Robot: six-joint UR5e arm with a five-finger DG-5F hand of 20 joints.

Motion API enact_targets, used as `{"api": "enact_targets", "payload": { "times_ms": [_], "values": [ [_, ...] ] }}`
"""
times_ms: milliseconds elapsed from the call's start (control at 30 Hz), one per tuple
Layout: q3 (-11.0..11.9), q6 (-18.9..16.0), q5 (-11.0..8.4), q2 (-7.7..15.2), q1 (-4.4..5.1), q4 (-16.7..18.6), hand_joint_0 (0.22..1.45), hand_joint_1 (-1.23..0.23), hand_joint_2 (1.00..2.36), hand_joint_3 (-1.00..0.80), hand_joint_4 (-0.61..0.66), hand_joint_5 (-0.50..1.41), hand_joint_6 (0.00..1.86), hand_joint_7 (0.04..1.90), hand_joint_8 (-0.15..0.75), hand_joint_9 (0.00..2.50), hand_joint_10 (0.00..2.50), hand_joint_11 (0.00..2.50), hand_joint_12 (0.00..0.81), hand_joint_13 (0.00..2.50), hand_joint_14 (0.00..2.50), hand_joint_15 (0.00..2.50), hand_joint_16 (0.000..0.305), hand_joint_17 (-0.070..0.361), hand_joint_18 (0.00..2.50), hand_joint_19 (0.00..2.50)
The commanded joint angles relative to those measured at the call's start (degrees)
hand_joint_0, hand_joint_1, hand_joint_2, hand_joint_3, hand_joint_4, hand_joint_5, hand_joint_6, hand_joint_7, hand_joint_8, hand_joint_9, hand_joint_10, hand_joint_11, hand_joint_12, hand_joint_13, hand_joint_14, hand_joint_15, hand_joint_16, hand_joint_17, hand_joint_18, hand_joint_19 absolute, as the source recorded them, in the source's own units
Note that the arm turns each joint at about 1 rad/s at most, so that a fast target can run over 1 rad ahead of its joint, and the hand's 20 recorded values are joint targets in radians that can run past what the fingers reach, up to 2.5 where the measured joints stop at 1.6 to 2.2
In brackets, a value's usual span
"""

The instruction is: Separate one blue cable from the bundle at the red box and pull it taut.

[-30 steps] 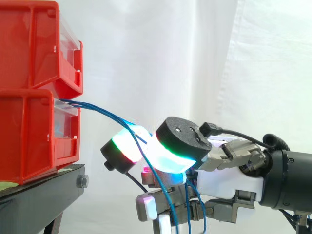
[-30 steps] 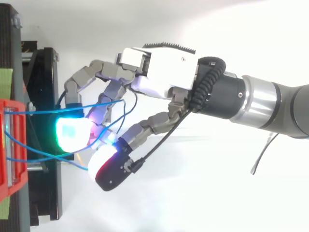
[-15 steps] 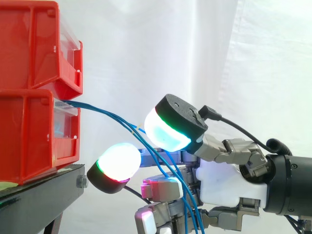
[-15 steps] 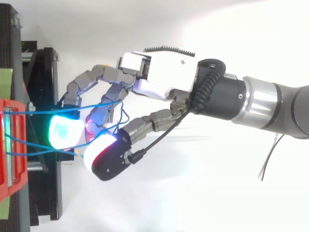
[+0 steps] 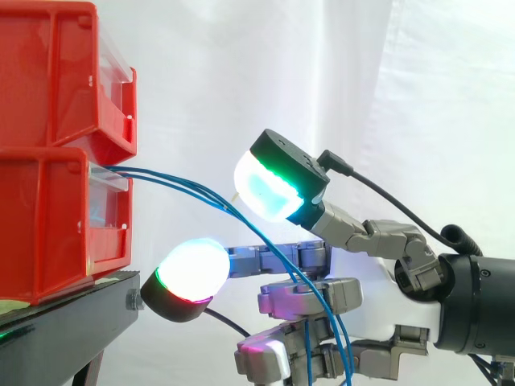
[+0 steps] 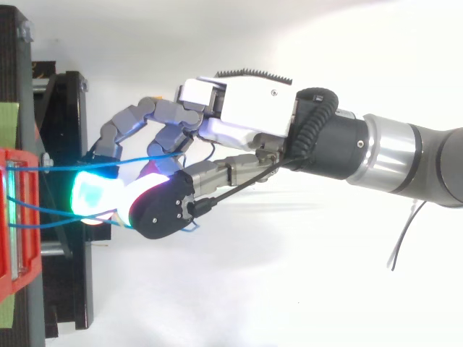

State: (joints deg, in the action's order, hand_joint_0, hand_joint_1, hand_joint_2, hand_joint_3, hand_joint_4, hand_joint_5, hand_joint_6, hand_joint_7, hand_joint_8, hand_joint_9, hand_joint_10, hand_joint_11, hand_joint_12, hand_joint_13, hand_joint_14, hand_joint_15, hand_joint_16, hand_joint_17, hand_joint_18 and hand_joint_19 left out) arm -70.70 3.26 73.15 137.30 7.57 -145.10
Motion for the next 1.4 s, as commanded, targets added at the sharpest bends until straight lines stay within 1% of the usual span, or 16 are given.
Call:
{"api": "enact_targets", "payload": {
  "times_ms": [0,133,233,300,333,367,433,467,567,700,800,933,967,1100,1167,1367],
  "values": [
    [0.0,-0.1,0.06,0.0,-0.19,-0.1,0.49,-0.51,1.00,-0.50,0.13,-0.23,0.86,0.71,0.219,0.83,1.81,1.23,0.347,1.16,0.02,1.25,0.057,0.128,0.82,0.98],
    [0.0,-0.3,0.06,0.0,-0.45,-0.1,0.50,-0.57,1.00,-0.50,0.14,-0.24,0.86,0.71,0.227,0.72,1.92,1.13,0.327,1.20,0.01,1.36,0.056,0.126,0.85,1.01],
    [0.0,-0.8,0.41,0.0,-0.72,-0.2,0.53,-0.65,1.00,-0.50,0.13,-0.24,0.86,0.72,0.221,0.69,1.81,1.16,0.302,1.21,0.01,1.45,0.052,0.117,0.86,1.07],
    [-0.1,-1.3,0.77,0.0,-0.81,-0.1,0.57,-0.73,1.00,-0.50,0.12,-0.24,0.85,0.72,0.212,0.73,1.24,1.35,0.296,1.18,0.01,1.46,0.050,0.111,0.84,1.07],
    [0.0,-1.5,0.94,0.0,-0.89,-0.2,0.58,-0.76,1.00,-0.50,0.12,-0.24,0.85,0.73,0.209,0.75,1.12,1.37,0.301,1.17,0.01,1.42,0.048,0.108,0.82,1.06],
    [0.0,-1.6,1.12,0.0,-0.98,-0.2,0.61,-0.79,1.00,-0.48,0.12,-0.24,0.85,0.73,0.211,0.79,0.67,1.49,0.306,1.11,0.02,1.32,0.047,0.105,0.81,1.04],
    [0.0,-1.8,1.82,0.0,-1.16,-0.4,0.70,-0.86,1.00,-0.44,0.11,-0.23,0.86,0.73,0.227,0.84,0.18,1.60,0.331,0.99,0.03,1.11,0.045,0.101,0.78,0.95],
    [0.0,-1.8,2.00,0.0,-1.25,-0.5,0.75,-0.90,1.01,-0.43,0.11,-0.23,0.87,0.74,0.238,0.83,0.00,1.51,0.347,0.91,0.03,0.96,0.044,0.099,0.75,0.87],
    [0.0,-1.8,2.87,0.0,-1.42,-1.1,0.77,-0.95,1.00,-0.50,0.07,-0.23,0.87,0.76,0.229,0.67,0.02,1.09,0.335,0.66,0.02,0.64,0.040,0.090,0.57,0.67],
    [0.0,-1.7,3.05,-0.2,-1.86,-1.2,0.64,-1.00,1.00,-0.50,0.04,-0.23,0.87,0.75,0.223,0.60,0.02,0.97,0.329,0.51,0.02,0.49,0.040,0.089,0.38,0.57],
    [-0.1,-1.6,3.14,-0.1,-2.04,-1.2,0.50,-0.94,1.00,-0.50,0.07,-0.22,0.86,0.71,0.241,0.61,0.02,0.96,0.355,0.46,0.02,0.46,0.045,0.100,0.30,0.56],
    [-0.1,-1.5,3.93,-0.2,-2.21,-1.2,0.44,-0.69,1.00,-0.50,0.06,-0.18,0.79,0.75,0.265,0.68,0.02,0.93,0.374,0.45,0.02,0.44,0.051,0.114,0.27,0.58],
    [0.0,-1.4,4.02,-0.2,-2.21,-1.2,0.45,-0.58,1.00,-0.50,0.05,-0.16,0.77,0.78,0.263,0.71,0.02,0.93,0.372,0.47,0.02,0.44,0.051,0.114,0.27,0.60],
    [0.0,-0.9,4.37,-1.2,-2.65,-1.9,0.55,-0.39,1.00,-0.50,-0.02,-0.14,0.72,0.92,0.215,0.77,0.02,0.93,0.331,0.50,0.02,0.45,0.043,0.097,0.28,0.64],
    [0.0,0.1,4.46,-2.0,-2.74,-3.0,0.59,-0.39,1.00,-0.50,-0.03,-0.13,0.71,0.94,0.213,0.79,0.02,0.92,0.325,0.52,0.02,0.46,0.041,0.093,0.30,0.65],
    [0.0,1.6,5.51,-2.9,-2.91,-6.2,0.62,-0.64,1.00,-0.45,0.01,-0.17,0.78,0.86,0.239,0.80,0.02,1.01,0.333,0.57,0.02,0.52,0.044,0.099,0.37,0.69]
  ]
}}
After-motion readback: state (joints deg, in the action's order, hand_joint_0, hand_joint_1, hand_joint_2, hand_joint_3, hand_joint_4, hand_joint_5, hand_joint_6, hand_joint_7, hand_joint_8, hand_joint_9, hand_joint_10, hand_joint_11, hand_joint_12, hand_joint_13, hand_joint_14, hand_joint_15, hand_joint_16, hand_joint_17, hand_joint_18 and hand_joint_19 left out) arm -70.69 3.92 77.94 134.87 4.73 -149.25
